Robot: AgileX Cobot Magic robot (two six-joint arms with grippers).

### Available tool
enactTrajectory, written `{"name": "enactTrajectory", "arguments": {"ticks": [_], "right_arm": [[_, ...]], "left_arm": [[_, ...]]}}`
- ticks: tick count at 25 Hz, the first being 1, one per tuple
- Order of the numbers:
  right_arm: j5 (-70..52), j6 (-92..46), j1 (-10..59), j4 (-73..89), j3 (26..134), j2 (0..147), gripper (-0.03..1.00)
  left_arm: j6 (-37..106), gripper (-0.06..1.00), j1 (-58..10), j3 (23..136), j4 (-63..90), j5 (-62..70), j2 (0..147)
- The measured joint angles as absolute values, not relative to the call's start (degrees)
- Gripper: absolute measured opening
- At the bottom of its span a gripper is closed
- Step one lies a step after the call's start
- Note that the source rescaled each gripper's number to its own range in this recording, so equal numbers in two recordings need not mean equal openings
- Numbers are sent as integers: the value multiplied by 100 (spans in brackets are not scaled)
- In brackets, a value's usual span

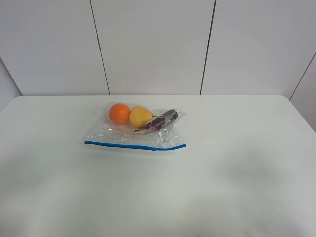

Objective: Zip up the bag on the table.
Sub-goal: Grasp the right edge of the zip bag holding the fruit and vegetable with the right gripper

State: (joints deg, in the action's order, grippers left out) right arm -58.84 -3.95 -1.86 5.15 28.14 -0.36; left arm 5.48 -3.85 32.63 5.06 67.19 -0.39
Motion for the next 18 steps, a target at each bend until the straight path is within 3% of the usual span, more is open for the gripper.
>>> {"name": "enactTrajectory", "arguments": {"ticks": [10, 18], "right_arm": [[-5873, -395, -186, 546, 2873, 49, 91], [-5447, -395, -186, 947, 4260, 2591, 91]], "left_arm": [[548, 100, -385, 3263, 506, 6719, -39], [548, 100, -385, 3263, 506, 6719, -39]]}}
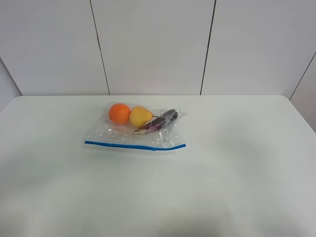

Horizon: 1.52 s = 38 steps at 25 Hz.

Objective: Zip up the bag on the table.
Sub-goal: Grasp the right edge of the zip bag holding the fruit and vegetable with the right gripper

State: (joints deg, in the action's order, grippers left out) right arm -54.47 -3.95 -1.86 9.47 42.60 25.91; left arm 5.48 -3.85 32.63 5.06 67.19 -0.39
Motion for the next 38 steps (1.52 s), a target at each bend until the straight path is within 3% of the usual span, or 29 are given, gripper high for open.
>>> {"name": "enactTrajectory", "arguments": {"ticks": [10, 20, 26, 38], "right_arm": [[-5381, -606, -186, 1704, 6148, 6402, 91], [-5291, -2371, 62, 4039, 6381, 9525, 91], [-4958, -2828, 546, 4484, 6459, 10782, 91], [-5113, -3505, 564, 5336, 7565, 12257, 86]], "left_arm": [[548, 100, -385, 3263, 506, 6719, -39], [548, 100, -385, 3263, 506, 6719, -39], [548, 100, -385, 3263, 506, 6719, -39], [548, 100, -385, 3263, 506, 6719, -39]]}}
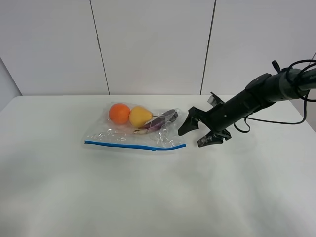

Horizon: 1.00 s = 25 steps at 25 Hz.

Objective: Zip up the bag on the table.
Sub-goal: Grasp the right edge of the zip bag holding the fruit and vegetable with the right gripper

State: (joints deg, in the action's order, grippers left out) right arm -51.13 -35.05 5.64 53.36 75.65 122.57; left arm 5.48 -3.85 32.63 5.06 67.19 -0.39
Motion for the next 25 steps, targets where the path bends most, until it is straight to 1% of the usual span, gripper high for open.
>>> {"name": "enactTrajectory", "arguments": {"ticks": [8, 14, 18, 23, 25], "right_arm": [[-5079, -3677, 1050, 5573, 7869, 12553, 85], [-5003, -3677, 1260, 5568, 7876, 12728, 75], [-4951, -3677, 1209, 5554, 7876, 12728, 63], [-4941, -3677, 1188, 5549, 7876, 12728, 40], [-4953, -3677, 1188, 5549, 7876, 12728, 33]], "left_arm": [[548, 100, -385, 3263, 506, 6719, -39], [553, 100, -385, 3263, 506, 6719, -39], [553, 100, -385, 3263, 506, 6719, -39], [553, 100, -385, 3263, 506, 6719, -39], [553, 100, -385, 3263, 506, 6719, -39]]}}
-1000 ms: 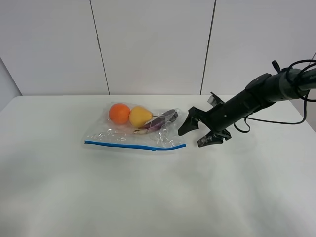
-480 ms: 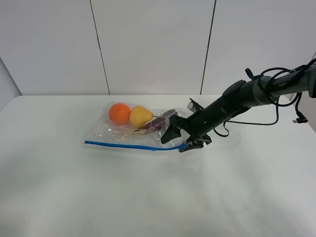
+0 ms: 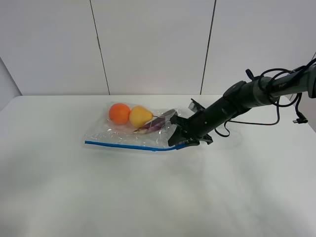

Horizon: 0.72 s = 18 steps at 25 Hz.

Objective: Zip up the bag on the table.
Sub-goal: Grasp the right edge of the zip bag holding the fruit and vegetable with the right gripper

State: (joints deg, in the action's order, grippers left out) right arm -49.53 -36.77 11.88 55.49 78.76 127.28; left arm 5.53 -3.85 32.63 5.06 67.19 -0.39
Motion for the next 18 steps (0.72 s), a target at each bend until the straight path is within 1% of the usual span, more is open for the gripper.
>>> {"name": "enactTrajectory", "arguments": {"ticks": [3, 6, 11, 18], "right_arm": [[-4977, -3677, 1188, 5549, 7876, 12728, 24], [-5016, -3677, 1188, 5549, 7876, 12728, 18], [-5065, -3677, 1188, 5523, 7876, 12728, 15], [-5140, -3682, 1188, 5382, 7876, 12728, 13]], "left_arm": [[553, 100, -385, 3263, 506, 6719, -39], [553, 100, -385, 3263, 506, 6719, -39], [553, 100, -385, 3263, 506, 6719, -39], [553, 100, -385, 3263, 506, 6719, -39]]}}
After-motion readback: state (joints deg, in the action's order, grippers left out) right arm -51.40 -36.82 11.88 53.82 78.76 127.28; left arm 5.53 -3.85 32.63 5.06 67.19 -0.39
